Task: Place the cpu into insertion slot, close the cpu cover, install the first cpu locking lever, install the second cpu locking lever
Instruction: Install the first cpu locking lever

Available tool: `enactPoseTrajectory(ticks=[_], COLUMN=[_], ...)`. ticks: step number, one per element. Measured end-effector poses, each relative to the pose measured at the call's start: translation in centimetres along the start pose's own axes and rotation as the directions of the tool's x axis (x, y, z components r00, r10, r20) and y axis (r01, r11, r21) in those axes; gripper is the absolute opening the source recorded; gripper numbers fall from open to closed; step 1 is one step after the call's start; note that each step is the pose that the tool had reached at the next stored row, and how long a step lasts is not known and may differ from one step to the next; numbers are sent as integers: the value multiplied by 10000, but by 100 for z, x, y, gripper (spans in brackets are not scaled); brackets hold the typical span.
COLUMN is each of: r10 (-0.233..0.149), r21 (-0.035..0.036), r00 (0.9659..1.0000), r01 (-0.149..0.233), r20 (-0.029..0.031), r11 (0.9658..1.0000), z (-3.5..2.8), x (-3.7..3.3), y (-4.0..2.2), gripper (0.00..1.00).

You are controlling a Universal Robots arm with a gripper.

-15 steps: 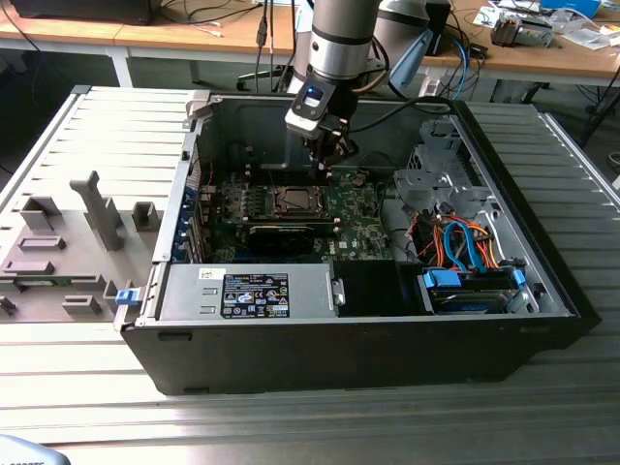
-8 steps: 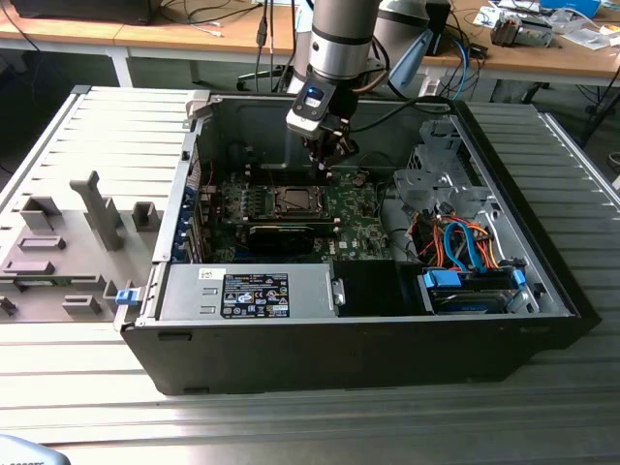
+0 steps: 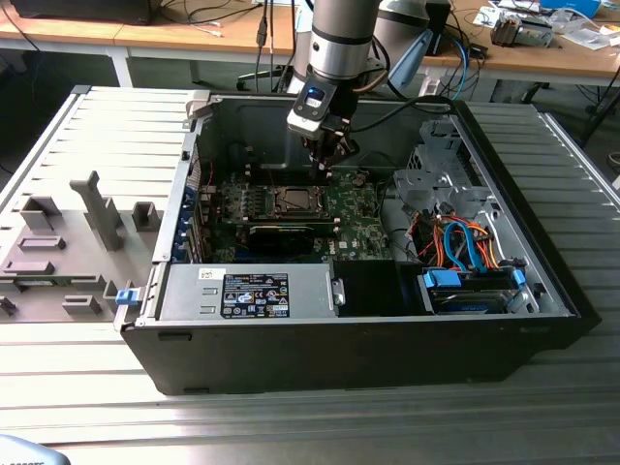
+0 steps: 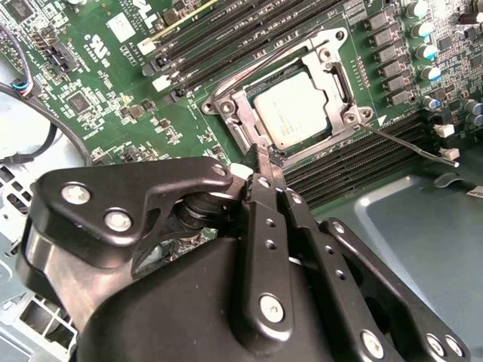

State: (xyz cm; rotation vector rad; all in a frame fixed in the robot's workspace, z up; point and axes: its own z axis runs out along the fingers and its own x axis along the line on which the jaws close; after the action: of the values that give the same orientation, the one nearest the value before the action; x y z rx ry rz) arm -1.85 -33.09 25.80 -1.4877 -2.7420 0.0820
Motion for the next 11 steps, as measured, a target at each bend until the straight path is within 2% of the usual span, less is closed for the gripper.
enactPoseTrajectory(ticks=[11], r10=[-179], r21=[-1], r00=[9998], r01=[179], r20=[11], r11=[9998], z=[0], x=[0], y=[0], gripper=[11])
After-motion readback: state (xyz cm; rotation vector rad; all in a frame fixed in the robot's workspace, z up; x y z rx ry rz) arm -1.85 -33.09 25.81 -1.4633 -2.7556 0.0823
